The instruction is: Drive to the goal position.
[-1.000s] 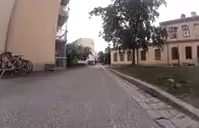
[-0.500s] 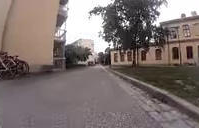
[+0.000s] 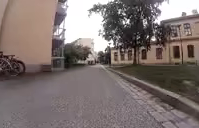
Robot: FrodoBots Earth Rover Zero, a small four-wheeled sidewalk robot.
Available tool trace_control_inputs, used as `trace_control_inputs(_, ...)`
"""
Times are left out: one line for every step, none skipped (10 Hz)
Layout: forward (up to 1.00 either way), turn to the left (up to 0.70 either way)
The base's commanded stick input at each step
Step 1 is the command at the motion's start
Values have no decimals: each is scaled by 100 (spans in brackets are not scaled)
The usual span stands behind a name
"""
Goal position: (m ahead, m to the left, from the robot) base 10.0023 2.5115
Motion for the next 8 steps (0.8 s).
trace_control_inputs(60,0)
trace_control_inputs(60,0)
trace_control_inputs(60,0)
trace_control_inputs(60,0)
trace_control_inputs(60,0)
trace_control_inputs(60,0)
trace_control_inputs(60,0)
trace_control_inputs(60,0)
